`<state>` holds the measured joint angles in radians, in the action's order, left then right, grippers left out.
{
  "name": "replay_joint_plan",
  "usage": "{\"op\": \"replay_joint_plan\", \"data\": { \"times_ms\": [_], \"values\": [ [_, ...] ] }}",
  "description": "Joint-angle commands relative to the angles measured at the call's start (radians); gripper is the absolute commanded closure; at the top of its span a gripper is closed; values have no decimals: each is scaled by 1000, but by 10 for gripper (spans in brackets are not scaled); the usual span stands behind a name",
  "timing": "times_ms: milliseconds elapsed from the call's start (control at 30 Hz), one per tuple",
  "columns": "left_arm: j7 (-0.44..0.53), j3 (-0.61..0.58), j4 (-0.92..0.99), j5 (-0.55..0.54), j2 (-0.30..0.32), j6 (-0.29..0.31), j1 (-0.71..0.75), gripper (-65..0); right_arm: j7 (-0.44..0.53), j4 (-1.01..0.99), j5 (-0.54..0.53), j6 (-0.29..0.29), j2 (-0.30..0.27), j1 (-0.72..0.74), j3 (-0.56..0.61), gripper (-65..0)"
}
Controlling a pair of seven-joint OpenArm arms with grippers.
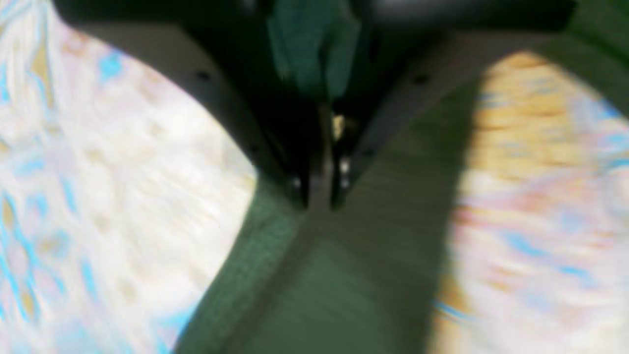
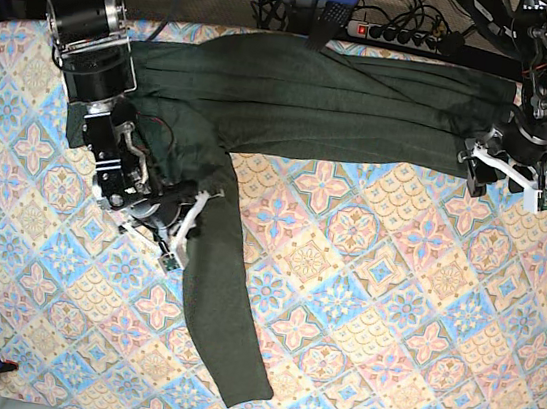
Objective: Fold the T-shirt properly
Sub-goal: 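Grasp the green sleeve near its shoulder seam with the right gripper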
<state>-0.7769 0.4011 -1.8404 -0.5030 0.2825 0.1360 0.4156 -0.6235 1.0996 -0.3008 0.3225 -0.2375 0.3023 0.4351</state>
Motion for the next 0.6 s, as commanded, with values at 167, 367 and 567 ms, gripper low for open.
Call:
{"op": "replay_joint_plan", "data": {
  "times_ms": [167, 367, 567],
  "values": [
    [17, 3, -17, -7, 13, 3, -17, -407, -108, 307, -4, -6, -10, -128, -107, -3],
    [17, 0, -15, -6, 13, 3, -30, -407, -183, 592, -4, -6, -10, -303, -152, -3],
    [20, -3, 3, -6, 13, 3, -31, -407, -186, 765, -4, -6, -13, -492, -152, -3]
  ]
}}
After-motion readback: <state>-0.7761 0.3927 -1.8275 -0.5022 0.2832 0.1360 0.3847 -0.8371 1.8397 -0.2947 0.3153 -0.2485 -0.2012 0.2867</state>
